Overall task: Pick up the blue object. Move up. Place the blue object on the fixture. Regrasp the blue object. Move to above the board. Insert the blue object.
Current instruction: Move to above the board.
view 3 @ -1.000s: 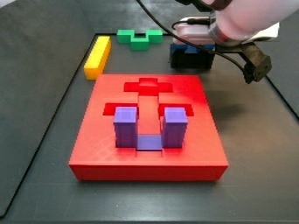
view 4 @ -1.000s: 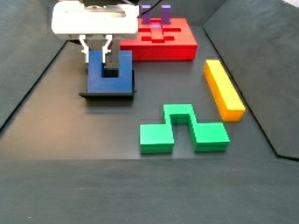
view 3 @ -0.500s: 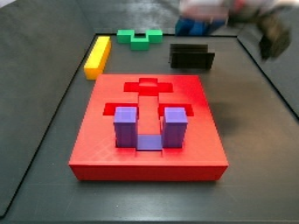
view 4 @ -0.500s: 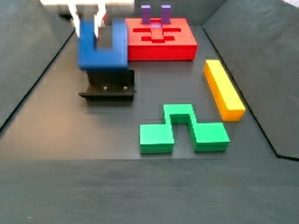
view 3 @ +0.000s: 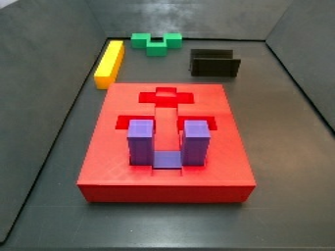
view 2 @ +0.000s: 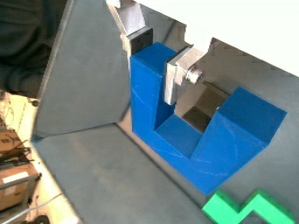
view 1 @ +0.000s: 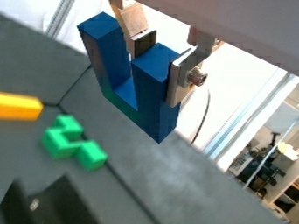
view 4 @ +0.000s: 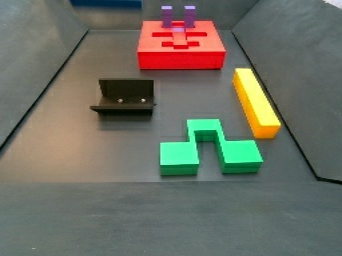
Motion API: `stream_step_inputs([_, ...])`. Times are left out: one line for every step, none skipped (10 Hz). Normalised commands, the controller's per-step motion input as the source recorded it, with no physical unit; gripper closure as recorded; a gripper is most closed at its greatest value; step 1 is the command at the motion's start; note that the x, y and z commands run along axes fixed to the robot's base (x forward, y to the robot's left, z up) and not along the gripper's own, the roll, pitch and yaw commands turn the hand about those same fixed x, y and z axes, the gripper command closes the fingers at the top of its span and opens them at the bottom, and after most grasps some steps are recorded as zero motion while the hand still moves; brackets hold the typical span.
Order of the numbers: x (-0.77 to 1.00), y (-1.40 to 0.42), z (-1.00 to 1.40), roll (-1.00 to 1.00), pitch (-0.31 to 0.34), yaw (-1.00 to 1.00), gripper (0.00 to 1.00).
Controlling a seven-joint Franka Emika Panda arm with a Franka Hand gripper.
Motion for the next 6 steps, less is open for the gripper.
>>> stream_step_inputs([0.01,0.01,0.46,-0.01,0.046,-0.02,1.00])
stream_step_inputs([-1.23,-1.40,0.30,-1.00,0.088,-0.07,1.00])
stream_step_inputs([-1.26,-1.40,0.29,-1.00,0.073,-0.06,1.00])
stream_step_inputs([-1.37,-1.40,0.29,-1.00,0.050,-0.05,1.00])
stream_step_inputs([-1.40,-1.39,0.28,-1.00,0.044,-0.05,1.00])
stream_step_inputs([-1.40,-1.37,0.28,-1.00,0.040,-0.04,1.00])
